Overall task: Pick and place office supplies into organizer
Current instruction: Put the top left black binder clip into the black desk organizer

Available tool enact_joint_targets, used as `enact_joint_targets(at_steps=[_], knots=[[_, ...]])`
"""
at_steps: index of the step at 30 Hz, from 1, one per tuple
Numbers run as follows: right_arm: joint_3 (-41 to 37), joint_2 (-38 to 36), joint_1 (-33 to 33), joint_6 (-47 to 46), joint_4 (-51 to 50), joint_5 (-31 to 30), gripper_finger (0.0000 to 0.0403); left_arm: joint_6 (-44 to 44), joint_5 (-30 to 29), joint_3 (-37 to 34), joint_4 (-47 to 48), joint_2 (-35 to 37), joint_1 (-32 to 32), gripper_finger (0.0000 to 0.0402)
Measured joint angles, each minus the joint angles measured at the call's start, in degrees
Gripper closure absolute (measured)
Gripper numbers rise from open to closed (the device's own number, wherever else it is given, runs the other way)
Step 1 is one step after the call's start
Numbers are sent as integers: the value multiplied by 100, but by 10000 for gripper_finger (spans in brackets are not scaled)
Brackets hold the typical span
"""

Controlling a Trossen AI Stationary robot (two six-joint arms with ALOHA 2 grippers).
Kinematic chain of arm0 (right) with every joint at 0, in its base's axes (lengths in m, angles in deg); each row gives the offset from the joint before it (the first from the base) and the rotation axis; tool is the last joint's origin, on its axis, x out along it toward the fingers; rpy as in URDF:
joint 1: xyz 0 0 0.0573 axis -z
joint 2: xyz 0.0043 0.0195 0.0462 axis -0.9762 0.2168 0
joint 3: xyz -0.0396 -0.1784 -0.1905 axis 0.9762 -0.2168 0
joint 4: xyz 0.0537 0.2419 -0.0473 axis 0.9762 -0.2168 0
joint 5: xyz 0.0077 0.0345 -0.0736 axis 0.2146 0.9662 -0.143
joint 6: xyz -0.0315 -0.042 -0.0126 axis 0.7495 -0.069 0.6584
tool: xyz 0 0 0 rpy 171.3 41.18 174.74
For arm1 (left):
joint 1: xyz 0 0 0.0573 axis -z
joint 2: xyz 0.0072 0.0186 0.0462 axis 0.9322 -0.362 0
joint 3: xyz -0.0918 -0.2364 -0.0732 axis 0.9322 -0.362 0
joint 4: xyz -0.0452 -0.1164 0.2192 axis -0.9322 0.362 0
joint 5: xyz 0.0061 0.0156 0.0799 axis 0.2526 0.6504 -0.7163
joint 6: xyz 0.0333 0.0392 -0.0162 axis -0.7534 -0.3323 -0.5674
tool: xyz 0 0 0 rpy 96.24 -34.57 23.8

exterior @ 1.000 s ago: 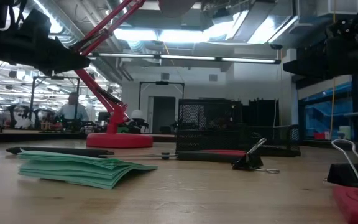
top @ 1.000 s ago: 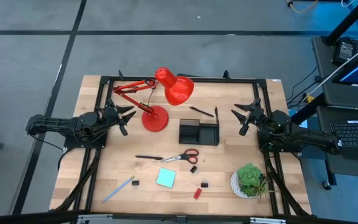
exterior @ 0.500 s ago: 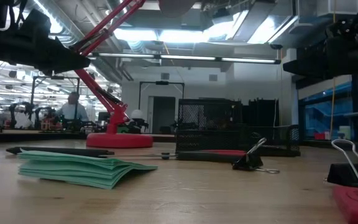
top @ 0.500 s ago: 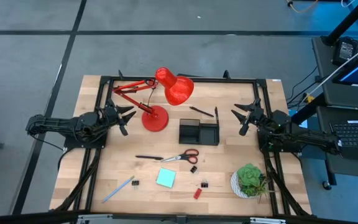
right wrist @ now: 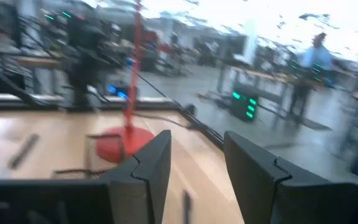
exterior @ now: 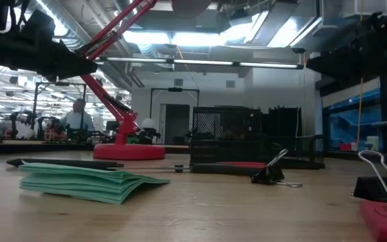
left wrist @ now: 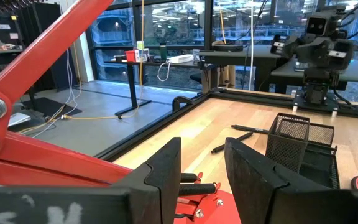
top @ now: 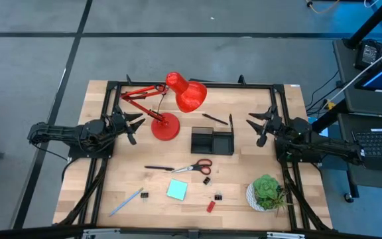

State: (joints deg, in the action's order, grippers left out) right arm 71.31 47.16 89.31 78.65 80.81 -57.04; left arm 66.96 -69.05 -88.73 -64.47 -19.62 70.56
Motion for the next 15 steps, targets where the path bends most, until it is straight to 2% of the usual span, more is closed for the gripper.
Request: enact_joint_targets(at_steps=[6,15], knots=[[0,1,-2,12,546,1128,251,0,0,-2,0,0,0,284],[0,1,0,-502,1024,1186,251,0,-2,0,0,-1,0,284]])
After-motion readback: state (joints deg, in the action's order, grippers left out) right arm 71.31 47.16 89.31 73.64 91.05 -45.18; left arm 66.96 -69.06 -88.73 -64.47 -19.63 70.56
